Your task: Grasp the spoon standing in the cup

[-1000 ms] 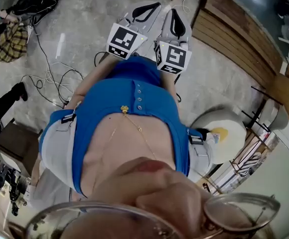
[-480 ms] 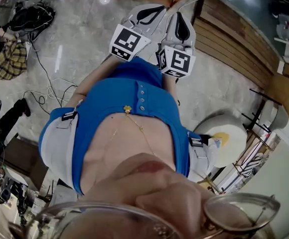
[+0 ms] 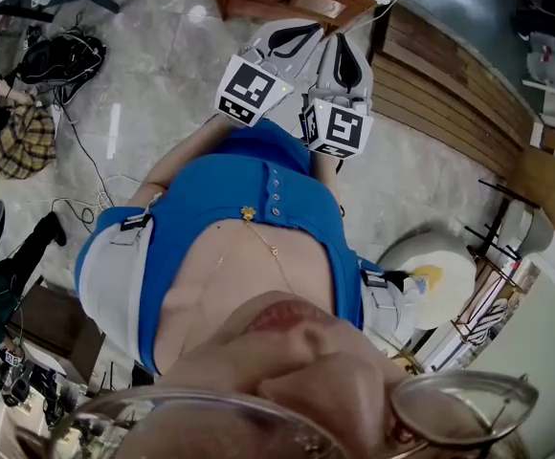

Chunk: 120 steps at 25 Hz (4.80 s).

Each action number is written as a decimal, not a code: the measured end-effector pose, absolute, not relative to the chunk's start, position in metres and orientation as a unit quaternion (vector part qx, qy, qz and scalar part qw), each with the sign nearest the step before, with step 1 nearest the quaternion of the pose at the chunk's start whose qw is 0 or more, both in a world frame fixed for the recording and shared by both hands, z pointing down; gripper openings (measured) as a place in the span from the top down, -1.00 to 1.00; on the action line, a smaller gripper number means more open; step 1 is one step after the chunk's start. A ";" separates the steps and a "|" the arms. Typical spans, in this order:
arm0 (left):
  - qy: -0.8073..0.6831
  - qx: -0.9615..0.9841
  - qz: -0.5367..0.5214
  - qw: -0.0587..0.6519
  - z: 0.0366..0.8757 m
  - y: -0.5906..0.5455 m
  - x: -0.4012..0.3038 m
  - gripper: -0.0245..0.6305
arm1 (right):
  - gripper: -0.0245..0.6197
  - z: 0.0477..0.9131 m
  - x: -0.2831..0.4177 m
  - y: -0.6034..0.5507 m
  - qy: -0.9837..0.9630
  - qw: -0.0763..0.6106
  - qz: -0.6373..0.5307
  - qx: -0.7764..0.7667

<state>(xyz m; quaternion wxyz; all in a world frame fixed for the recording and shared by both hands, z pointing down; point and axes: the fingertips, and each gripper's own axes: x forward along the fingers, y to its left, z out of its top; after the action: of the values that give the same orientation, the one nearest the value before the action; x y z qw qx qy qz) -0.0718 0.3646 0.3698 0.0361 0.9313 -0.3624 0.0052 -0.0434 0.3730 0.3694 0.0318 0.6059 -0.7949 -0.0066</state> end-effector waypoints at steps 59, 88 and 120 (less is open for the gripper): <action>-0.379 0.924 0.018 0.058 0.369 0.174 0.009 0.93 | 0.92 0.368 0.032 0.175 -0.816 0.044 0.004 0.576; -0.405 0.911 0.026 0.067 0.387 0.097 0.026 0.93 | 0.92 0.386 0.057 0.093 -0.826 0.040 0.021 0.561; -0.300 0.951 0.021 0.073 0.390 -0.057 -0.026 0.93 | 0.92 0.396 0.001 -0.055 -0.780 0.064 0.007 0.622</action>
<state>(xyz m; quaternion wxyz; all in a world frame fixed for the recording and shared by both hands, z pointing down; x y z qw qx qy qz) -0.0256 -0.0568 0.3898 0.0735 0.9508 -0.3002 0.0208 0.0011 -0.0547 0.3964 0.0638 0.6222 -0.7802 0.0069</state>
